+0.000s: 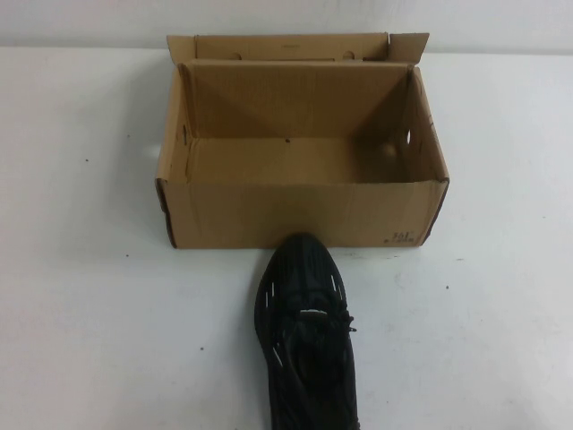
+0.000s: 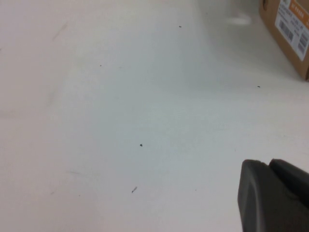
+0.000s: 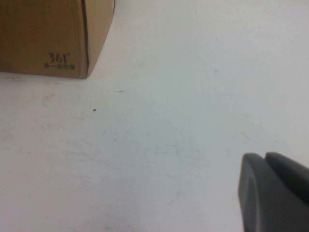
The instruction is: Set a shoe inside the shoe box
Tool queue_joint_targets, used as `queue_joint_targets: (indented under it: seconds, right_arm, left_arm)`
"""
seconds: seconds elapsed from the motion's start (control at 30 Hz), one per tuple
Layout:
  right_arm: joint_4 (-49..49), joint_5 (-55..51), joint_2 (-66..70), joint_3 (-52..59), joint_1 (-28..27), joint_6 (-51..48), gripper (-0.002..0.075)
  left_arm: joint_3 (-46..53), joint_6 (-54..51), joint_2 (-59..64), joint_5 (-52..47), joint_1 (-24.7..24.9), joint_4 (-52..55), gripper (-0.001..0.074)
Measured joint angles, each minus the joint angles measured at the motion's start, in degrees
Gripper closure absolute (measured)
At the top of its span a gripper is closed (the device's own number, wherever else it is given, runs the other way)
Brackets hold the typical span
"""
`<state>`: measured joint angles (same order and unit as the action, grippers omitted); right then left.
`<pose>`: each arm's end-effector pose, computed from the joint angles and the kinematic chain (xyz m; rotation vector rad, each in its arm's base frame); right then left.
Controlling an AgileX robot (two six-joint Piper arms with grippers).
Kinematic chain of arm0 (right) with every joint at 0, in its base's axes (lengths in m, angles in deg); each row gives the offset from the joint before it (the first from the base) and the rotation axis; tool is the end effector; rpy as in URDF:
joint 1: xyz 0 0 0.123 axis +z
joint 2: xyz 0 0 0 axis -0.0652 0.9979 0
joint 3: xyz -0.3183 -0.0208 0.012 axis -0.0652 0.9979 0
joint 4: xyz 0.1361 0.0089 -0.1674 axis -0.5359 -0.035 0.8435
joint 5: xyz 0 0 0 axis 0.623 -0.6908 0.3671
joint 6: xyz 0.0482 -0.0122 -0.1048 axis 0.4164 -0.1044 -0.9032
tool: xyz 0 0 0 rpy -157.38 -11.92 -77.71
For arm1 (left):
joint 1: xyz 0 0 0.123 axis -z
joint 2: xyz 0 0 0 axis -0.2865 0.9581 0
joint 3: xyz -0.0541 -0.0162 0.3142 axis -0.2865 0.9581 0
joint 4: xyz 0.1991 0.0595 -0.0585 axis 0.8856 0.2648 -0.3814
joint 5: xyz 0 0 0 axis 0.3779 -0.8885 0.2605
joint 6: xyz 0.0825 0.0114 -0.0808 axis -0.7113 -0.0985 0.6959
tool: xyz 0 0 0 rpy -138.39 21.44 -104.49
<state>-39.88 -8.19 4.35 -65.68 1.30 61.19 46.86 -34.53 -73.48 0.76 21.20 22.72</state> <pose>0.0071 -0.0015 0.1675 -0.0977 1.8375 0.0217 0.0054 0.0044 0.1636 0.0837 1.8789 0.0121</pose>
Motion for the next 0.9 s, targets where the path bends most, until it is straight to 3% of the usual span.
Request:
queue_joint_targets:
  seconds: [0.27, 0.47, 0.77, 0.9]
  right_arm:
    - [0.0, 0.54, 0.0, 0.0, 0.0, 0.0, 0.0741]
    - [0.0, 10.11, 0.0, 0.0, 0.0, 0.0, 0.0737]
    - [0.2, 38.33, 0.0, 0.0, 0.0, 0.0, 0.074]
    - [0.2, 45.76, 0.0, 0.0, 0.0, 0.0, 0.0743]
  left_arm:
    - [0.05, 0.0, 0.0, 5.4, 0.0, 0.0, 0.0736]
    - [0.05, 0.0, 0.0, 14.57, 0.0, 0.0, 0.0736]
    - [0.05, 0.0, 0.0, 44.7, 0.0, 0.18, 0.0736]
    - [0.05, 0.0, 0.0, 58.03, 0.0, 0.39, 0.0736]
